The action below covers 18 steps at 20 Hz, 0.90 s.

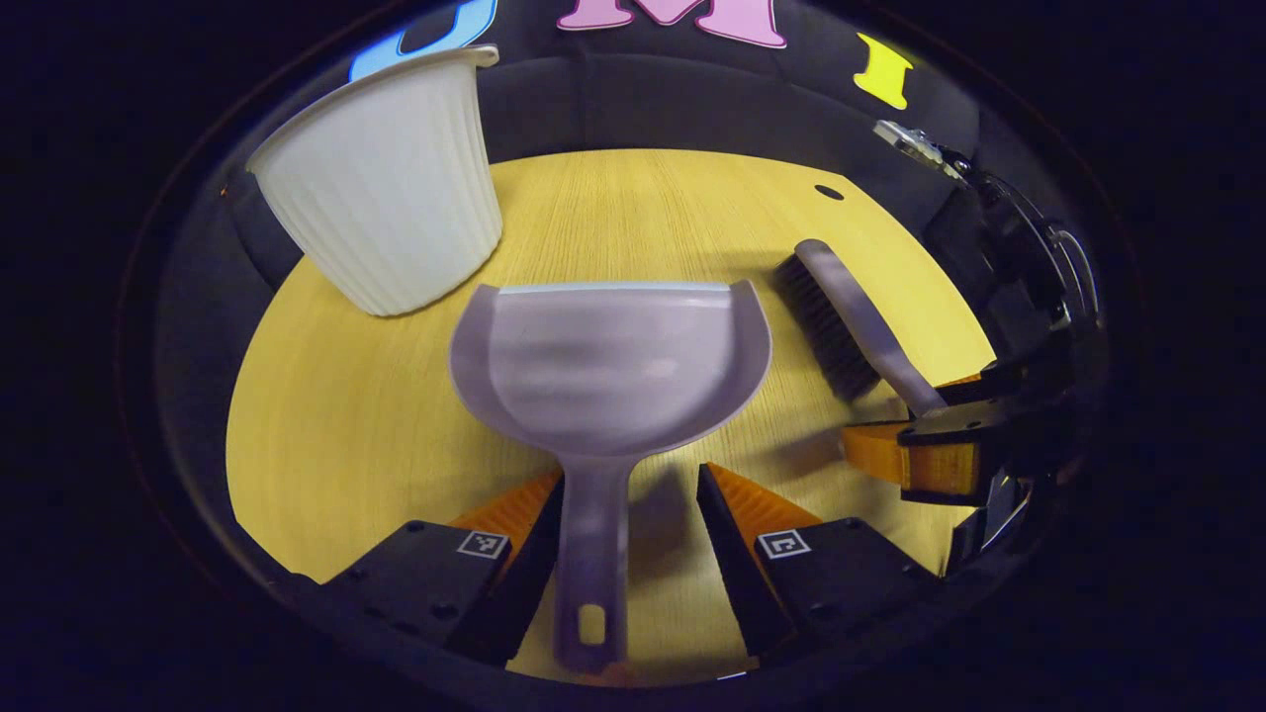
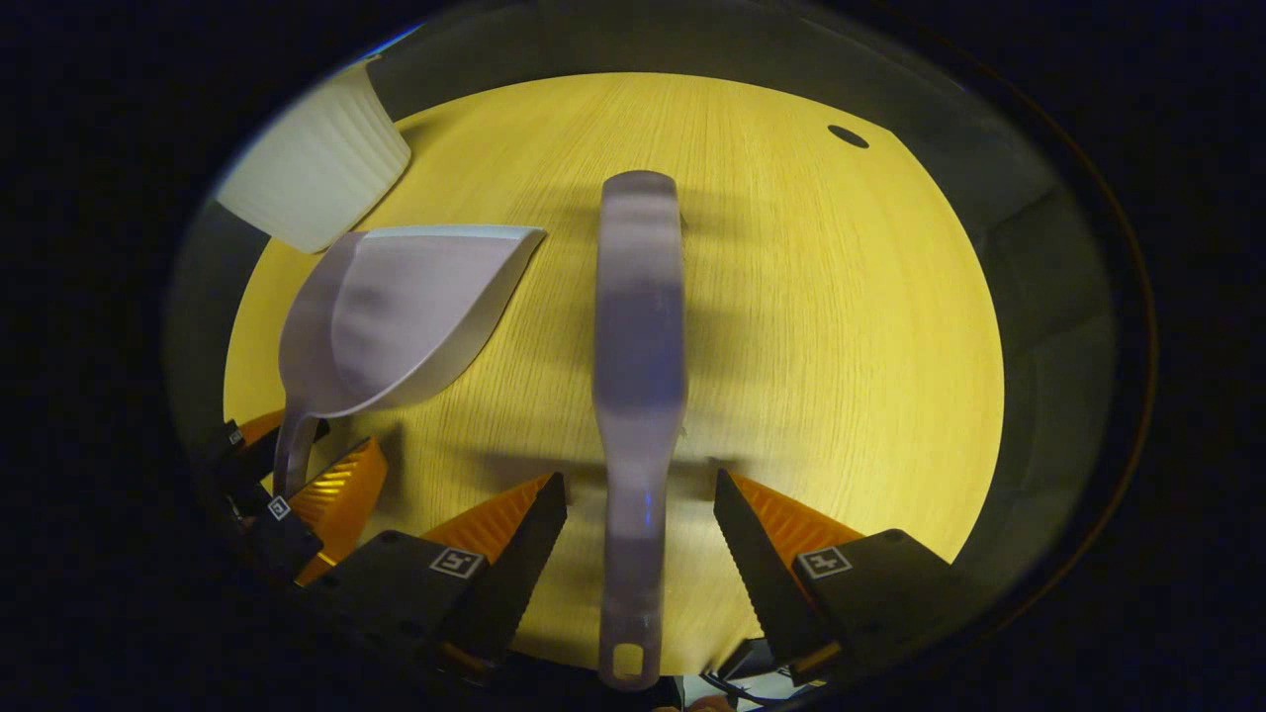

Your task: Pick up the small broom and dustpan from the desktop, sweep the trash into the dustpan with the broom, and then empty the trash into the garbage bin.

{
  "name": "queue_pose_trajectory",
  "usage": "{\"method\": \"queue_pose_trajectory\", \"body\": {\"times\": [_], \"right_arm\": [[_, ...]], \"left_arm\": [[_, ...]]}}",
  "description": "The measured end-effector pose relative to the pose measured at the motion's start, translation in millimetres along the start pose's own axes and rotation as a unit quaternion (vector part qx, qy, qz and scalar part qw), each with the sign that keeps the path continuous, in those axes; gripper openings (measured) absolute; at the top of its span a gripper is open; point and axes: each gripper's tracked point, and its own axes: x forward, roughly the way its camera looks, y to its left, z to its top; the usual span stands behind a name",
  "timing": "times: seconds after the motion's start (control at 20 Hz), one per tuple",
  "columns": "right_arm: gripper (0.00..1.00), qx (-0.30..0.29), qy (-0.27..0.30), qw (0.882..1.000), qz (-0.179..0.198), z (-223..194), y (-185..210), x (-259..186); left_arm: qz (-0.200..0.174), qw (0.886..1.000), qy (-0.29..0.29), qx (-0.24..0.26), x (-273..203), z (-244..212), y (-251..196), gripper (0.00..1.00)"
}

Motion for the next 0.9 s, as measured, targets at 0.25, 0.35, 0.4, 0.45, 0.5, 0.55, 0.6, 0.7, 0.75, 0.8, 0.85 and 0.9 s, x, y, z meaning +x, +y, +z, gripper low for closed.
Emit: {"method": "queue_pose_trajectory", "body": {"times": [0.25,0.35,0.4,0.45,0.5,0.55,0.6,0.7,0.75,0.8,0.85,0.9], "right_arm": [[0.98,0.024,-0.089,0.996,0.016,-0.8,-11.2,-75.1],[0.98,0.055,-0.142,0.988,0.038,2.8,-12.2,-124.4],[0.98,0.070,-0.173,0.981,0.049,8.5,-7.4,-148.8],[0.89,0.080,-0.208,0.973,0.055,14.4,-0.2,-173.6],[0.96,0.081,-0.258,0.961,0.054,23.6,6.3,-200.9],[0.96,0.073,-0.308,0.948,0.044,32.3,11.1,-223.7],[0.88,0.063,-0.353,0.933,0.021,39.8,13.8,-244.7],[0.95,0.042,-0.416,0.908,0.006,42.7,31.8,-278.1],[0.95,0.033,-0.432,0.901,0.006,41.0,43.9,-288.4],[0.95,0.025,-0.440,0.898,0.006,32.2,56.8,-296.6],[0.96,0.020,-0.443,0.896,0.007,26.6,64.8,-302.5],[0.96,0.020,-0.465,0.885,0.003,25.3,73.1,-317.5]], "left_arm": [[-0.017,0.997,-0.067,-0.023,-71.7,14.8,2.1,0.74],[-0.023,0.991,-0.125,-0.034,-112.3,35.4,6.4,0.74],[-0.021,0.986,-0.163,-0.035,-132.4,46.7,9.1,0.74],[-0.018,0.978,-0.205,-0.032,-158.1,56.6,13.1,0.75],[-0.018,0.967,-0.252,-0.026,-182.7,69.7,18.0,0.74],[-0.014,0.956,-0.292,-0.018,-204.4,81.0,24.6,0.74],[-0.011,0.945,-0.327,-0.007,-225.7,90.4,28.3,0.74],[-0.013,0.928,-0.371,0.010,-260.1,99.7,28.5,0.73],[-0.015,0.924,-0.382,0.015,-272.0,100.0,26.4,0.74],[-0.017,0.918,-0.396,0.016,-278.2,103.2,25.7,0.73],[-0.021,0.915,-0.403,0.016,-282.7,105.4,25.0,0.73],[-0.021,0.910,-0.415,0.016,-286.2,107.4,25.6,0.73]]}}
